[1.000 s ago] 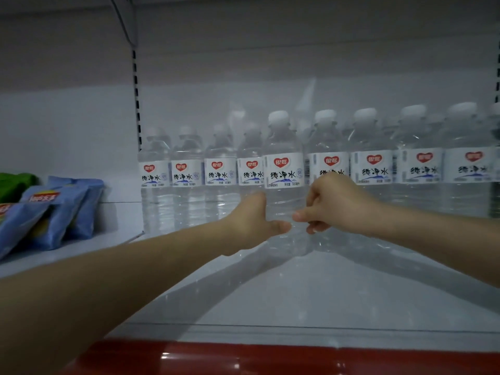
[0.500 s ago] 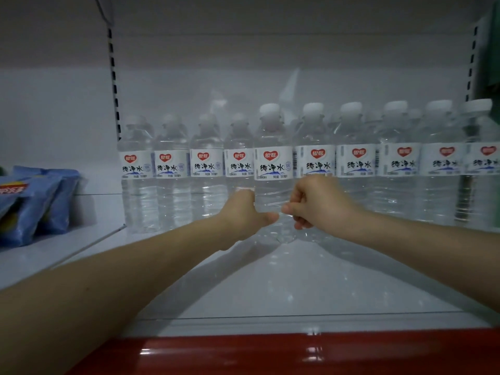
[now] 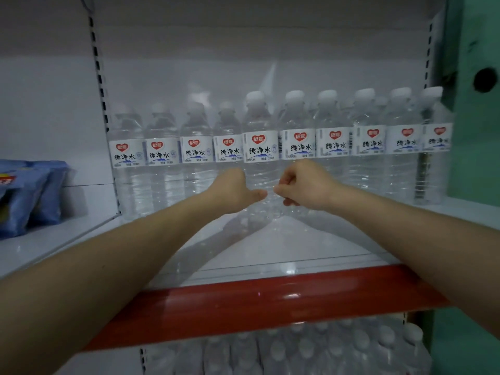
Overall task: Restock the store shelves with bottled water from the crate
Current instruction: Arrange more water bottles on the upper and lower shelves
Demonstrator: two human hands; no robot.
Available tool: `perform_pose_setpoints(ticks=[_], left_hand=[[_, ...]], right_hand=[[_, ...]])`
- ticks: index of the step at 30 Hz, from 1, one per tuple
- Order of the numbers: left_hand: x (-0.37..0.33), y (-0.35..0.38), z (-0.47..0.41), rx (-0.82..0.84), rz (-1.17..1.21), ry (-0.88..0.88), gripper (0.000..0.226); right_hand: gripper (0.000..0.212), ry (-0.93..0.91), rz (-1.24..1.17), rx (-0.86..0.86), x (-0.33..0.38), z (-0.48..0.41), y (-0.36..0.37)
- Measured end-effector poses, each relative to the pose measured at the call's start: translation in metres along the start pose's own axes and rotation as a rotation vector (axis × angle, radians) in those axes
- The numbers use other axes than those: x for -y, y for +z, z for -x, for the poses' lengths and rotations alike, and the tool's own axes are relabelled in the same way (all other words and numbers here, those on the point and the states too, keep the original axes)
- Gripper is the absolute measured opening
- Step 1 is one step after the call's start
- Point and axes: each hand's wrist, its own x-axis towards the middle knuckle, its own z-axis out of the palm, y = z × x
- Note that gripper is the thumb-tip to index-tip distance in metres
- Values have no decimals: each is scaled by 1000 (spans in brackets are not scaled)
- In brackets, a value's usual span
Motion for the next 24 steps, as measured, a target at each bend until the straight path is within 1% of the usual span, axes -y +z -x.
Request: perform_pose_setpoints(ticks=[3,5,6,8,11,14,17,19,21,23,24], left_hand=[[-7,-16,13,-62,-115,89,42],[-12,-22,31,-130,-104,160,25],[-16,-23,42,-176,-73,191,23],[-24,-21,67,-295,-8,272,26],[-41,-9,108,-461,99,435,16],[-59,15,150,-491,224,535,14],[-68,68,195,-401,377,534,13],[-69,122,228,-270,501,438,14],[-67,181,262,-51,613,275,18],[-64,244,298,187,672,115,23],[-60,267,311,266,676,56,25]], right_hand=[[11,-47,-131,-32,8,16,-12],[10,-100,-233,-71,14,35,-21],[9,-131,-287,-82,16,47,-25],[9,-194,-402,-82,18,75,-33],[5,-241,-605,-89,12,117,-43],[7,-203,-761,-89,-7,159,-48],[5,-129,-719,-26,-42,207,-42],[8,-35,-657,59,-76,242,-27],[11,101,-620,132,-117,280,-2],[12,260,-601,190,-165,324,28],[12,321,-595,205,-184,342,41]])
